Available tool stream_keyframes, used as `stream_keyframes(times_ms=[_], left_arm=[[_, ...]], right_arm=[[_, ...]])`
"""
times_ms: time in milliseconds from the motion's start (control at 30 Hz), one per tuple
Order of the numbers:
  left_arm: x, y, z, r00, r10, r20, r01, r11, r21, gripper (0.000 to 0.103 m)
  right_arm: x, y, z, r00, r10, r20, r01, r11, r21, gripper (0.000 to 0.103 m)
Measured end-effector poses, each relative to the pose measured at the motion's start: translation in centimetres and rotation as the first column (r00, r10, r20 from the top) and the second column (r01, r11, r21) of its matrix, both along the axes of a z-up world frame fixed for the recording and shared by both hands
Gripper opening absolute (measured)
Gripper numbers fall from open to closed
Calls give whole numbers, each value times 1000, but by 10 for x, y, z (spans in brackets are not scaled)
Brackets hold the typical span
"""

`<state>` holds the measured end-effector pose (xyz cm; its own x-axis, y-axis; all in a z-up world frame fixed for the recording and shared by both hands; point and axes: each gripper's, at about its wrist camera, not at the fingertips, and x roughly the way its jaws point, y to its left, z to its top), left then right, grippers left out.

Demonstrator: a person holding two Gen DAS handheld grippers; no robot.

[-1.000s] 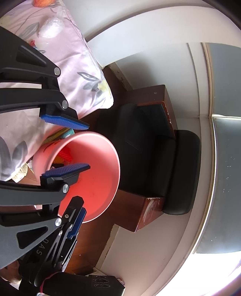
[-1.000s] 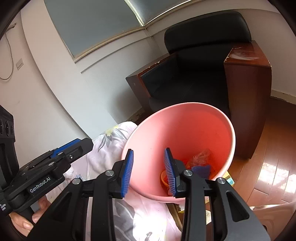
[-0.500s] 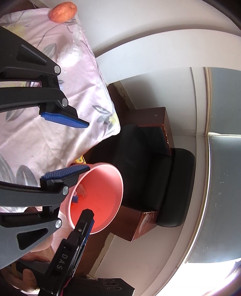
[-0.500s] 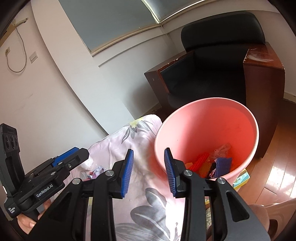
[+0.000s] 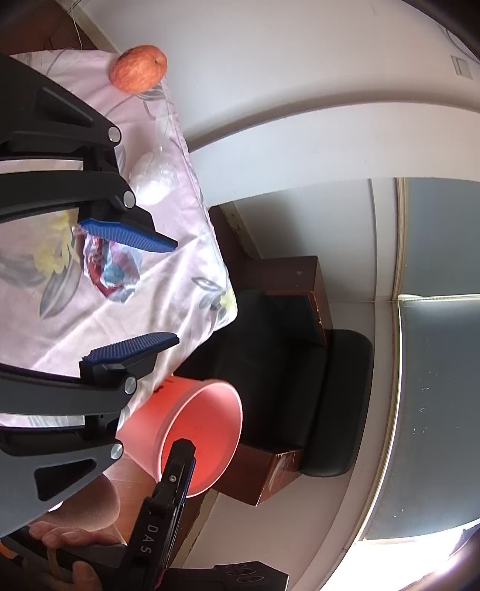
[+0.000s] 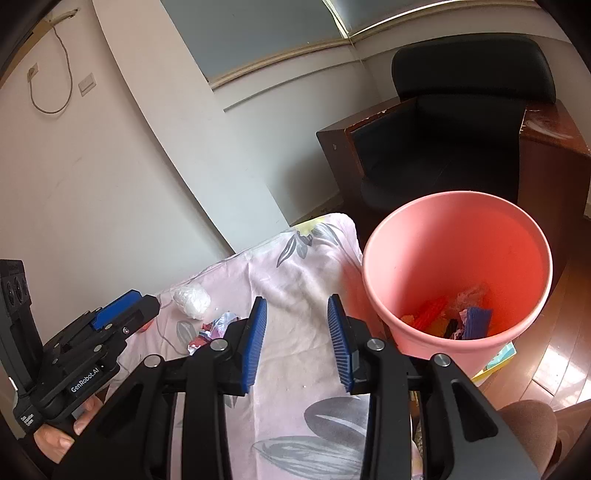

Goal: Collect trash
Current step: 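Move both open tools back to the clear bag and crumpled wrapper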

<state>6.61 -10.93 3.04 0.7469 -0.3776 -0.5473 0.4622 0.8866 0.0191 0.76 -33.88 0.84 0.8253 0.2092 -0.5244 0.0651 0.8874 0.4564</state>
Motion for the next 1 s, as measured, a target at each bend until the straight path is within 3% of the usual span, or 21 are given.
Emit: stream_keyframes(times_ms=[533,1000], left_arm=[[18,60,-18,995,96,-30,-96,995,-22,45],[28,108,-43,975,188,-115,-193,980,-38,45]], right_arm=[[18,28,-18,997,55,-55,-50,995,85,35],[38,72,-35,979,157,-128,-149,987,65,35]])
